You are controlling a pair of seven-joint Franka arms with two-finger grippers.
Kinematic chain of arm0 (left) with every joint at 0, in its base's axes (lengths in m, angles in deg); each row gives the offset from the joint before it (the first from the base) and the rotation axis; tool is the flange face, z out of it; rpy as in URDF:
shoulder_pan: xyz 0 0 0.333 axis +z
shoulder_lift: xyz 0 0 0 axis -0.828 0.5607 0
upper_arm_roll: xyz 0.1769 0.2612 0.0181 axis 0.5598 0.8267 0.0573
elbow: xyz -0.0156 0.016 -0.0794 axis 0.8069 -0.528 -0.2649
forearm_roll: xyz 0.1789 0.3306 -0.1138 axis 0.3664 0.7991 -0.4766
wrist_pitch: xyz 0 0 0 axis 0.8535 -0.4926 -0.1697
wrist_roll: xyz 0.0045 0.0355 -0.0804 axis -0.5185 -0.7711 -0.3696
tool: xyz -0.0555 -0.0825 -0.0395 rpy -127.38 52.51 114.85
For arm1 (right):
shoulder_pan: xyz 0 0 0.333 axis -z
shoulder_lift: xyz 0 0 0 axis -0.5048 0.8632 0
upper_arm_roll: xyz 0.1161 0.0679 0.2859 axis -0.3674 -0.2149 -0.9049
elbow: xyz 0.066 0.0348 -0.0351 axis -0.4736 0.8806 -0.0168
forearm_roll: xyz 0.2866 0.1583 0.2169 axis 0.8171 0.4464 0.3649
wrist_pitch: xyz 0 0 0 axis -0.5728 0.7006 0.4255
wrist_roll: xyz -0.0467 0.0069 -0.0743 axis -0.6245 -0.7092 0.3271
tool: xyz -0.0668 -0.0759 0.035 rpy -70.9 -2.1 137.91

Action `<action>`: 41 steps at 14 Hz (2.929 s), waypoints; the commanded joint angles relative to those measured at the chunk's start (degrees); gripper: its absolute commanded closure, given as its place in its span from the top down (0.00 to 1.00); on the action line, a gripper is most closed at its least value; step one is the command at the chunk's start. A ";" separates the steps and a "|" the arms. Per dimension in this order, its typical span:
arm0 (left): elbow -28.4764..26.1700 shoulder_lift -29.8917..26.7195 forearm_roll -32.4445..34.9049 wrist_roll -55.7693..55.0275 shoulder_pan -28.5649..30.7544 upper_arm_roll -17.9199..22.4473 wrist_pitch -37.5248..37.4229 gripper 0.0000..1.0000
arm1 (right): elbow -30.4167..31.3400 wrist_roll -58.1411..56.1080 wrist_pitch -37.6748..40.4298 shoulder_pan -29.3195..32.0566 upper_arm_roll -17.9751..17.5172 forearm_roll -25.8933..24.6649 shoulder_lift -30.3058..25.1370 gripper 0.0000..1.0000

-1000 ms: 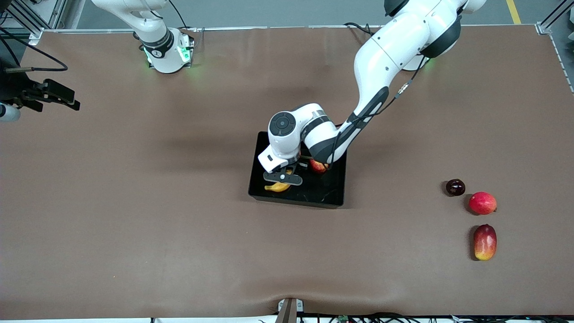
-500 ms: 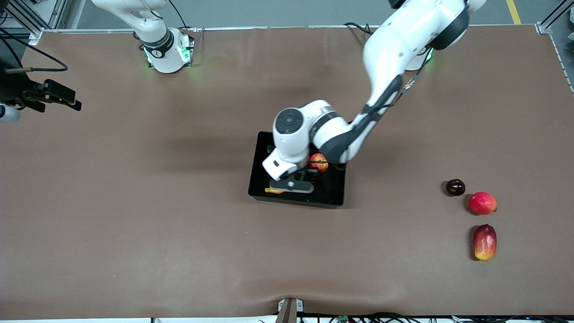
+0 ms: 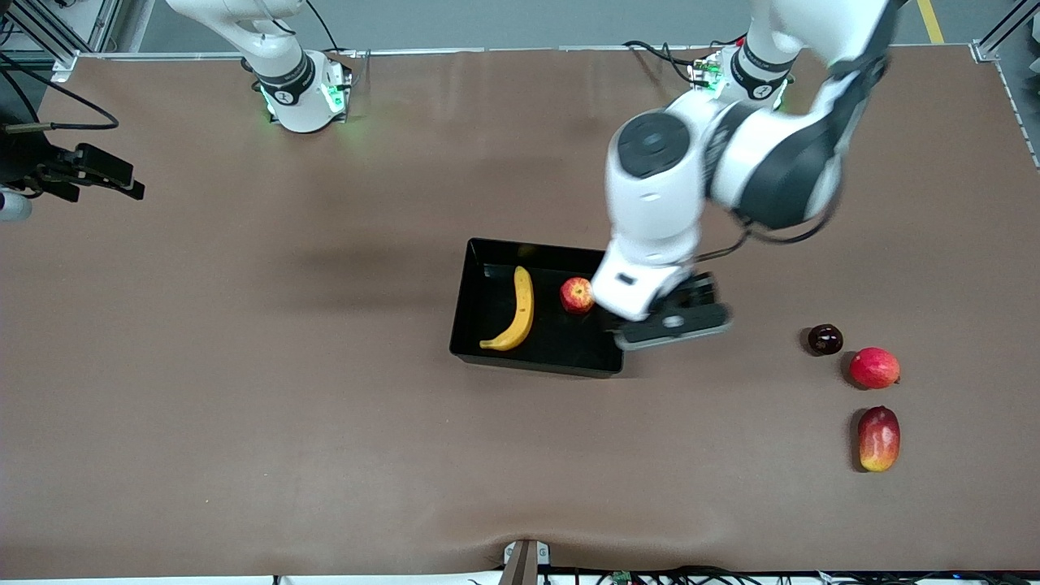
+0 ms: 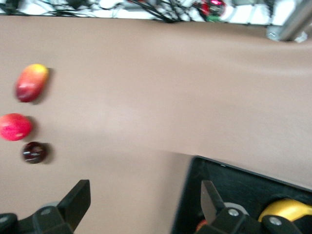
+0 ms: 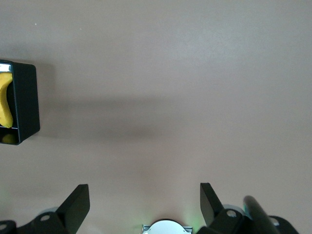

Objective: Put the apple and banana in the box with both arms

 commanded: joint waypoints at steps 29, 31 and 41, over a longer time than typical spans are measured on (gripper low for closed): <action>-20.11 -31.66 -28.06 40.89 16.10 16.19 -9.86 1.00 | -0.31 0.20 1.56 0.55 -0.37 1.25 0.57 1.00; -19.67 -31.66 -27.98 40.89 15.83 15.83 -10.73 1.00 | -0.31 0.20 1.74 0.82 -0.28 1.25 0.57 1.00; -19.06 -32.01 -28.07 40.98 15.57 15.31 -13.11 1.00 | -0.13 0.20 1.56 0.73 -0.37 1.25 0.66 1.00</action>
